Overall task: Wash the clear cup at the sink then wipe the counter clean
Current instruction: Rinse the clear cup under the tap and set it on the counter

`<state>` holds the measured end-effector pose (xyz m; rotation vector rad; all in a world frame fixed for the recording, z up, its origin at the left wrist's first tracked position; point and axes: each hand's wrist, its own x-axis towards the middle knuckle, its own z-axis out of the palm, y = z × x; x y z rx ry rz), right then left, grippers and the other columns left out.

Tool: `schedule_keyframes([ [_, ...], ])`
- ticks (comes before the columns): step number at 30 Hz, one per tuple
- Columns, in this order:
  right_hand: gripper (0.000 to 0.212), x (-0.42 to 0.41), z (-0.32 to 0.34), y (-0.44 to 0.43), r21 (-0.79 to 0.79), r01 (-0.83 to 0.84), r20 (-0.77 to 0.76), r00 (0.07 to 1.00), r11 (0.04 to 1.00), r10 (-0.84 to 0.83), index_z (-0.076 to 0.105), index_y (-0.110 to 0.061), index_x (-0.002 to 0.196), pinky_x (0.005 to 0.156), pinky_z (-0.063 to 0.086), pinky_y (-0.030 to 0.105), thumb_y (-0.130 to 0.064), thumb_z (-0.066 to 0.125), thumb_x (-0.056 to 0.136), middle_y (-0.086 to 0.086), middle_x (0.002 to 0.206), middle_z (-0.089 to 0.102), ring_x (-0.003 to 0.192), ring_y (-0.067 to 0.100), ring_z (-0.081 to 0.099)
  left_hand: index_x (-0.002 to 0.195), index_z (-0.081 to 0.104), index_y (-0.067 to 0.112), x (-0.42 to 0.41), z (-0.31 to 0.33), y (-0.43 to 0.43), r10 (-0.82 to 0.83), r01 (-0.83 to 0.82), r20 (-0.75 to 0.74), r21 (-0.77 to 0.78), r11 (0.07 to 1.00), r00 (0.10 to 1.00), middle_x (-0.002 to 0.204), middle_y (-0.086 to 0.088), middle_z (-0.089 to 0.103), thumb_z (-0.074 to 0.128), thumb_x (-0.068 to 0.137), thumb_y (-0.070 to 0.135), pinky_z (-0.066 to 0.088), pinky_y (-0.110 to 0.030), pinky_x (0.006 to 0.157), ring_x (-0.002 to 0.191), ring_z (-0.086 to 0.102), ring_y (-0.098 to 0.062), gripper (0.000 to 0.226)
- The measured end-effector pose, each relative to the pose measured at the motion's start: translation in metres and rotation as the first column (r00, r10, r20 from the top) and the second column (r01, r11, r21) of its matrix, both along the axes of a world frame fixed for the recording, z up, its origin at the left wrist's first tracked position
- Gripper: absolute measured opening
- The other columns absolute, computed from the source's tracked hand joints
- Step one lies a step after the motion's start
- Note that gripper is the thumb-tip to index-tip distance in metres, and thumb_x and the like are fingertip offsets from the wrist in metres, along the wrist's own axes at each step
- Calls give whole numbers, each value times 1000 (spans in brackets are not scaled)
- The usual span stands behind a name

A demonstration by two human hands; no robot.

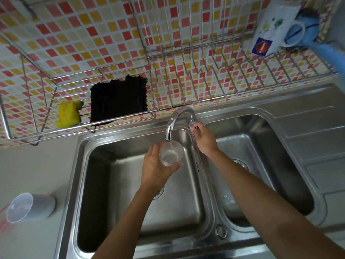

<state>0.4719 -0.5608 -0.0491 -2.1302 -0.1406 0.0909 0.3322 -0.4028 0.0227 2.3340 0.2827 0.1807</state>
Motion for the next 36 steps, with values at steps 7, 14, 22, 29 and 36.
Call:
schedule_keyframes([
  [7, 24, -1, -3, 3, 64, 30, -34, 999, 997, -28, 58, -10, 105, 61, 36, 28, -30, 45, 100, -1, 74, 59, 64, 14, 53, 129, 48, 25, 3, 0, -6, -32, 31, -47, -15, 999, 998, 115, 11, 49, 89, 61, 35, 38, -17, 79, 97, 48, -3, 80],
  [14, 28, -5, -2, 10, 92, 81, -39, 996, 992, -78, 57, -9, 111, 65, 39, 29, -31, 43, 101, 2, 88, 63, 78, 20, 59, 126, 49, 24, 4, -1, -6, -33, 31, -36, -40, 999, 999, 114, 11, 50, 90, 61, 36, 34, -3, 72, 94, 47, -1, 77],
  [22, 28, -7, -1, 14, 110, 128, -81, 990, 986, -120, 54, -9, 113, 67, 39, 29, -31, 42, 102, 3, 93, 62, 89, 29, 62, 123, 49, 26, -2, 4, 8, -25, 26, 10, -115, 993, 1000, 116, 11, 53, 90, 59, 38, 40, -3, 77, 98, 53, 4, 77],
  [29, 64, -68, 20, 11, 213, 241, -72, 970, 947, -231, 16, -27, 151, 103, 42, 37, -44, 46, 97, 3, 151, 38, 129, 20, 48, 119, 47, 24, -33, 2, 33, -4, 12, 47, -164, 986, 999, 106, 19, 59, 90, 63, 32, 40, -1, 74, 91, 58, 3, 71],
  [36, 63, -212, -26, 26, 7, 137, -85, 987, 991, -136, 26, -31, 146, 102, 45, 43, -57, 44, 91, -3, 142, 49, 127, 14, 49, 117, 48, 22, -96, -8, 67, -66, 73, 81, -85, 994, 995, 112, 5, 50, 88, 61, 29, 39, -25, 88, 106, 47, -11, 70],
])
